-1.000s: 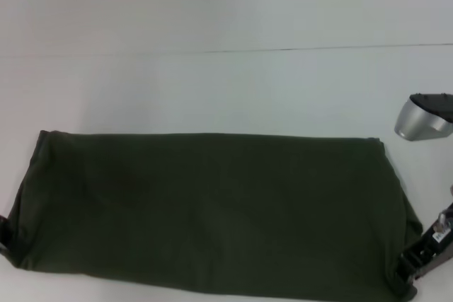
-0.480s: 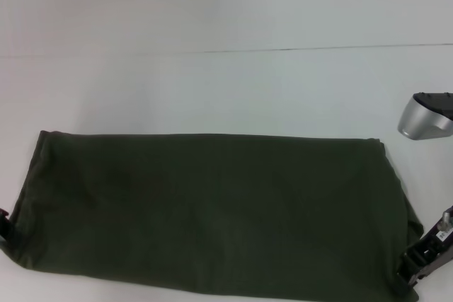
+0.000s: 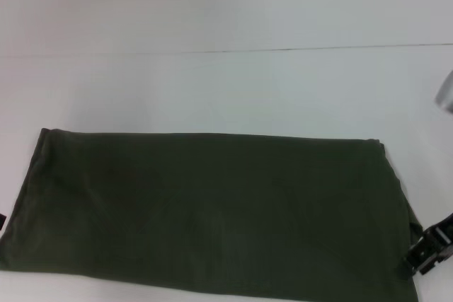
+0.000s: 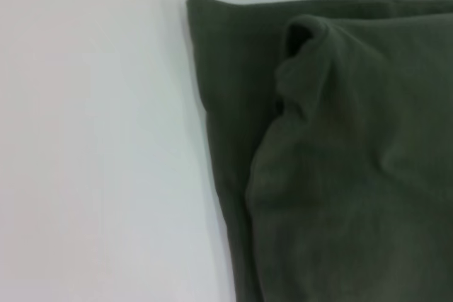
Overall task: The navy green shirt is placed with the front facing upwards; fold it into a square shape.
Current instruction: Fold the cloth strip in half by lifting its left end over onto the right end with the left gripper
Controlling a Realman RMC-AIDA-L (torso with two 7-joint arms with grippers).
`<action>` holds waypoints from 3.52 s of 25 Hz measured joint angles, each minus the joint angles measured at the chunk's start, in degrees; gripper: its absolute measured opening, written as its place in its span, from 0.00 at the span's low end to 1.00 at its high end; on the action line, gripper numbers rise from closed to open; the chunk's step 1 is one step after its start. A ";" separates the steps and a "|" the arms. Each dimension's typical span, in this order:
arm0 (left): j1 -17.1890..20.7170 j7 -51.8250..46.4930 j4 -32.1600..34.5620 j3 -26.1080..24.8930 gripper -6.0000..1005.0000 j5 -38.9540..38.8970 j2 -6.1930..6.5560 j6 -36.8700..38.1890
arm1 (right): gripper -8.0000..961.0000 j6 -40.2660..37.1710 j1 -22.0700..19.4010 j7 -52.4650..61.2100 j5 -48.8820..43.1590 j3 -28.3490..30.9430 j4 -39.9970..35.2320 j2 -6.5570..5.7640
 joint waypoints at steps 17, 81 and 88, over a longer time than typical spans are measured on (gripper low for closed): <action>-0.15 -1.26 -3.51 -8.79 0.57 -0.48 0.63 -7.31 | 0.83 -2.89 -5.34 -21.51 27.71 16.68 3.87 -1.48; -2.45 10.11 -25.12 -22.37 0.85 -2.03 3.98 -20.69 | 0.84 2.36 -5.75 -30.89 36.16 15.84 10.75 4.58; -2.27 10.30 -25.12 -22.31 0.85 -1.89 3.89 -20.67 | 0.84 2.35 -5.75 -30.64 36.16 15.62 10.75 4.58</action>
